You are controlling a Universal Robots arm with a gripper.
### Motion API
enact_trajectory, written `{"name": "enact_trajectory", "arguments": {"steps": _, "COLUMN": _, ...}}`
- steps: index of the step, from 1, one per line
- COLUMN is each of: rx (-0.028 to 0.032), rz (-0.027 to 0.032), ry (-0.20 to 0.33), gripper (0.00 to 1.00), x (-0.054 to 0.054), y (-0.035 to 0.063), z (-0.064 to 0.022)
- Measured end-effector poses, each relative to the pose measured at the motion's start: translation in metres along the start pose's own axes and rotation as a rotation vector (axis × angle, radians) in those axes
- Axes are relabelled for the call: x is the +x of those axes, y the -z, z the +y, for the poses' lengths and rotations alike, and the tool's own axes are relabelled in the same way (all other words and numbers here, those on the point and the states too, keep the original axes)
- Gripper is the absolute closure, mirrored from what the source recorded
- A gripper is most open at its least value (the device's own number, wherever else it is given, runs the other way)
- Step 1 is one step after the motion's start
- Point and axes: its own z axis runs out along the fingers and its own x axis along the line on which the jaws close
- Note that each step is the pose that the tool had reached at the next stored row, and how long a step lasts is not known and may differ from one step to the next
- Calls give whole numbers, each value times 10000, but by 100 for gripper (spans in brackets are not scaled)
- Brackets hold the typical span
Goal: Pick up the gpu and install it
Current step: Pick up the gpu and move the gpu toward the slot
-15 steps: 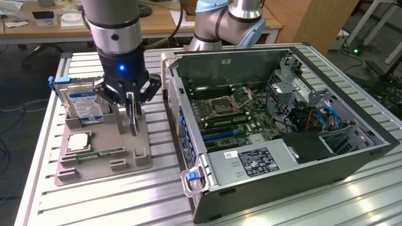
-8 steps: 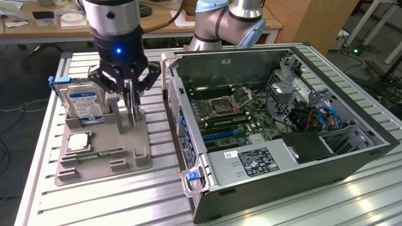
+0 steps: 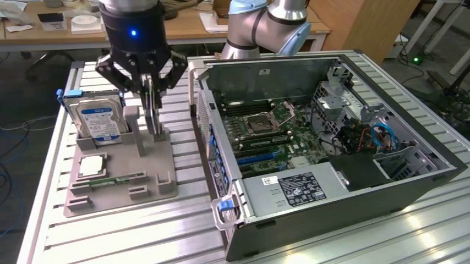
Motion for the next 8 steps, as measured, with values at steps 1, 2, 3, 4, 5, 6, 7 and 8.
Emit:
{"name": "enact_trajectory", "arguments": {"steps": 1, "rx": 0, "rz": -1, "ry": 0, "gripper": 72, "x": -1, "y": 45, "z": 2}}
{"name": "enact_trajectory", "arguments": {"steps": 2, "rx": 0, "rz": 0, "ry": 0, "gripper": 72, "x": -2, "y": 90, "z": 4}}
{"name": "enact_trajectory", "arguments": {"steps": 3, "rx": -1, "rz": 0, "ry": 0, "gripper": 72, "x": -3, "y": 138, "z": 6}}
{"name": "enact_trajectory", "arguments": {"steps": 4, "rx": -1, "rz": 0, "ry": 0, "gripper": 72, "x": -4, "y": 182, "z": 8}}
{"name": "enact_trajectory", "arguments": {"steps": 5, "rx": -1, "rz": -1, "ry": 0, "gripper": 72, "x": -5, "y": 227, "z": 10}}
{"name": "enact_trajectory", "arguments": {"steps": 6, "rx": -1, "rz": 1, "ry": 0, "gripper": 72, "x": -5, "y": 272, "z": 12}}
{"name": "enact_trajectory", "arguments": {"steps": 7, "rx": -1, "rz": 0, "ry": 0, "gripper": 72, "x": -6, "y": 317, "z": 14}}
{"name": "enact_trajectory", "arguments": {"steps": 8, "rx": -1, "rz": -1, "ry": 0, "gripper": 72, "x": -7, "y": 362, "z": 16}}
